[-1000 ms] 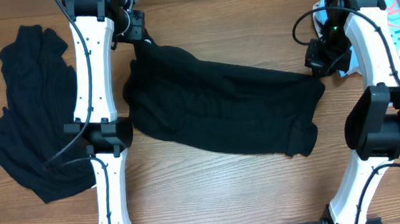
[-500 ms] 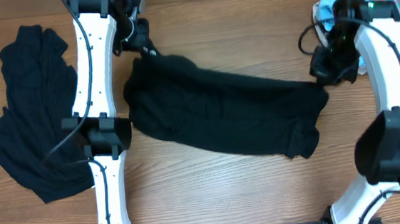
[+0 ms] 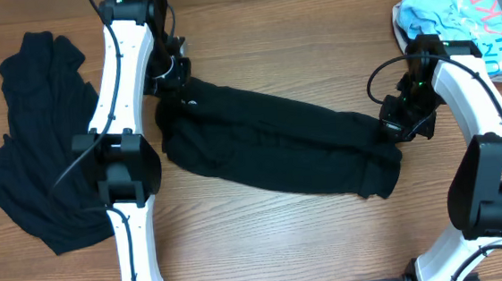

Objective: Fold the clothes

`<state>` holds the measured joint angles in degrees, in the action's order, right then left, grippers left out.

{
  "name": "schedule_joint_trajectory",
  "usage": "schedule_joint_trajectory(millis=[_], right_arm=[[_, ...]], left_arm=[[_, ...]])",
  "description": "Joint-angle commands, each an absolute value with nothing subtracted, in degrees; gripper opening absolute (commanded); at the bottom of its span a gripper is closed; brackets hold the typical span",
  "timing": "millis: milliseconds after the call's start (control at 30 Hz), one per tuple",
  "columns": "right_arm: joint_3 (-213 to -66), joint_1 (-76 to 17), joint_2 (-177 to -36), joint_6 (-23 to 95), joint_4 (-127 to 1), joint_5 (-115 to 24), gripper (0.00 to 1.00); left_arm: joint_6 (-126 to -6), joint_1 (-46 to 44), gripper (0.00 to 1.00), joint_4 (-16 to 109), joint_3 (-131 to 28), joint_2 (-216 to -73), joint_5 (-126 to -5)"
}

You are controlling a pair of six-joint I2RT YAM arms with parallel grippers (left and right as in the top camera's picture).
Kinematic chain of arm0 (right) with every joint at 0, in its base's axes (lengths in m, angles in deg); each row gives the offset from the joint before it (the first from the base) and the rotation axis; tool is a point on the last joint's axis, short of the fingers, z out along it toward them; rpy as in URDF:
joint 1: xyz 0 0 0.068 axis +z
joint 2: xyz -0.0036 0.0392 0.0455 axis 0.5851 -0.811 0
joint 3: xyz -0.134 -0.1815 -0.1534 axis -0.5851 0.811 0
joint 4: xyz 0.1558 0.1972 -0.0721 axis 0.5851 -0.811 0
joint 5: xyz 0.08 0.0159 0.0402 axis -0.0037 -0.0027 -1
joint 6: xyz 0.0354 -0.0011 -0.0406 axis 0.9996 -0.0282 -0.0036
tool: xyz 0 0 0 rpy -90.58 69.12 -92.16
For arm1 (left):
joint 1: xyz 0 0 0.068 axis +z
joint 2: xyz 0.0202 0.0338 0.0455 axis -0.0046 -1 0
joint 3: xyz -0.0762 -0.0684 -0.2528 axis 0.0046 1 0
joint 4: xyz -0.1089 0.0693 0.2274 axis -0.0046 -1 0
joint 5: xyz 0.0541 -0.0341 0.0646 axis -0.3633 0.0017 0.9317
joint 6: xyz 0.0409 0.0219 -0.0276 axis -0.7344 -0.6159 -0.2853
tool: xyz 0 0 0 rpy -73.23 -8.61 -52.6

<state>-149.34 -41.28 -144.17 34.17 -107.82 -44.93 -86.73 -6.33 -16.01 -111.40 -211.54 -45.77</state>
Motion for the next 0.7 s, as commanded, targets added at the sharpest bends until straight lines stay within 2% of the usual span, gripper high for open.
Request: schedule_joint_trajectory(millis=[0,67,133,167,200,267,300,333,400,467,533,667], right_arm=[[-148.81,-41.02,-142.9,33.93,-107.69,-46.55,0.04],[-148.48,-41.02,-142.9,33.93,-107.55,-46.55,0.04],[-148.0,-41.02,-142.9,33.78,-107.03,-46.52,0.1],[-147.78,-41.02,-142.9,33.76,-106.81,-46.52,0.16],[-147.5,-41.02,-142.9,33.76,-106.64,-46.52,0.21],[-147.24,-41.02,-142.9,33.43,-106.29,-46.52,0.36],[-147.24,-41.02,-142.9,32.84,-106.13,-46.52,0.44],[-147.24,-41.04,-142.9,32.51,-105.81,-46.46,0.59],[-147.19,-41.04,-142.9,30.7,-104.34,-46.39,0.72],[-146.71,-41.04,-142.9,30.28,-102.16,-46.11,0.77],[-145.8,-41.04,-142.9,29.76,-100.17,-46.11,0.78],[-142.08,-41.04,-142.9,29.47,-96.78,-46.11,0.78]], left_arm=[[-88.29,-6.17,0.04,-16.25,-107.07,-207.83,-43.56],[-88.24,-6.02,0.04,-16.25,-104.82,-207.8,-43.13],[-88.26,-6.02,0.04,-16.25,-102.85,-207.8,-42.95],[-88.24,-6.02,0.07,-16.25,-101.93,-207.8,-42.34],[-88.26,-6.02,0.19,-16.25,-101.32,-207.8,-41.86],[-88.26,-6.04,0.37,-16.25,-100.42,-207.8,-40.68],[-88.33,-6.04,0.41,-16.25,-100.34,-207.8,-40.33],[-88.55,-6.04,0.43,-16.25,-100.34,-207.8,-40.11],[-89.38,-6.04,0.47,-16.25,-100.45,-207.8,-40.09],[-89.51,-6.04,0.5,-16.25,-100.51,-207.8,-39.39],[-89.38,-5.95,0.54,-16.23,-100.84,-207.78,-37.53],[-87.63,-5.58,0.81,-16.23,-104.1,-207.74,-36.39]])
